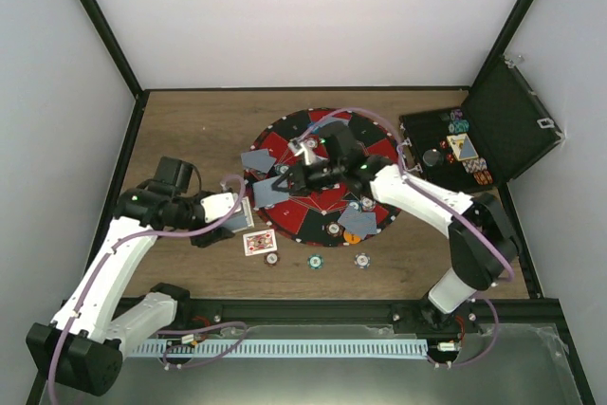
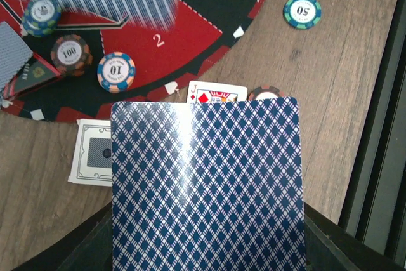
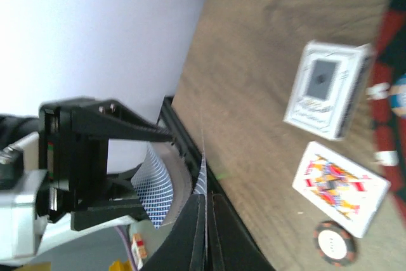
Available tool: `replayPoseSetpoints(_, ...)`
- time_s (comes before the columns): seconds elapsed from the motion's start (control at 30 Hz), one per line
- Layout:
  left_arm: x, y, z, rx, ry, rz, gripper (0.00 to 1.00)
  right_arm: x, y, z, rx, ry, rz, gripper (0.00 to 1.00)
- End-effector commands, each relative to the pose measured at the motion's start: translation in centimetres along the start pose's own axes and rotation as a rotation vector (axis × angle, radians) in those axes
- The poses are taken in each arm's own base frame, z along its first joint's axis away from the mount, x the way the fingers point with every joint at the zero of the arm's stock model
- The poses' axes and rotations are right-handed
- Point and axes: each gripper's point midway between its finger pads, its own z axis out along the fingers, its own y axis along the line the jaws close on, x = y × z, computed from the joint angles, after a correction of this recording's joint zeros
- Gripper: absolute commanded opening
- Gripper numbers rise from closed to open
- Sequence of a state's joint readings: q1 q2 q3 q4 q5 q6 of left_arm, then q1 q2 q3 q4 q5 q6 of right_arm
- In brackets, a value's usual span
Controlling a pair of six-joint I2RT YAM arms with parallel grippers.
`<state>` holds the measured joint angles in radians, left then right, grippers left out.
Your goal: Distribute texas hold em gaming equipment
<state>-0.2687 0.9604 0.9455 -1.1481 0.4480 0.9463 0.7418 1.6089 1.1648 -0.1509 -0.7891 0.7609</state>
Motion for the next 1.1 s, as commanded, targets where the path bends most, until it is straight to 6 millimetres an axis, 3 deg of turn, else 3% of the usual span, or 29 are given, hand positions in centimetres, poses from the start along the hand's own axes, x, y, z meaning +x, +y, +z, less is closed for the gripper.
replayPoseSetpoints(0.0, 1.0, 0.6, 1.5, -0.01, 0.028, 0.013, 0.04, -2.4, -2.2, -5.0, 0.059, -0.101, 0.006, 0.01)
replayPoseSetpoints(0.1, 2.2, 1.0, 2.5, -0.011, 0.065, 0.01, 0.04, -4.4, -5.9, -8.3, 0.13, -0.169, 0.041, 0.01)
replayPoseSetpoints(0.3, 5.1, 3.4, 3.0, -0.048, 0.093, -0.05, 0.04, -8.2, -16.2, -13.8, 0.319, -0.281, 0.165, 0.01)
replayPoseSetpoints(0.5, 9.8, 4.8, 3.6, -0.075, 0.15, -0.122, 0.04, -10.4, -22.7, -13.6, 0.412, -0.248, 0.221, 0.01)
replayPoseSetpoints(0.67, 13.1, 5.4, 5.1, -0.09, 0.191, -0.191, 0.04, -9.8, -27.4, -12.8, 0.509, -0.197, 0.277, 0.01)
replayPoseSetpoints(0.77, 14.1, 5.8, 5.9, -0.1, 0.209, -0.22, 0.04, -9.2, -29.2, -12.9, 0.574, -0.186, 0.297, 0.03)
replayPoseSetpoints(0.9, 14.8, 5.9, 6.8, -0.115, 0.211, -0.234, 0.04, -8.4, -30.7, -13.5, 0.656, -0.168, 0.322, 0.32)
replayPoseSetpoints(1.0, 15.1, 5.8, 7.1, -0.122, 0.213, -0.239, 0.04, -8.4, -30.7, -14.4, 0.712, -0.173, 0.326, 0.62)
replayPoseSetpoints(1.07, 15.2, 5.6, 7.2, -0.122, 0.212, -0.239, 0.04, -8.6, -30.3, -15.2, 0.744, -0.187, 0.318, 0.73)
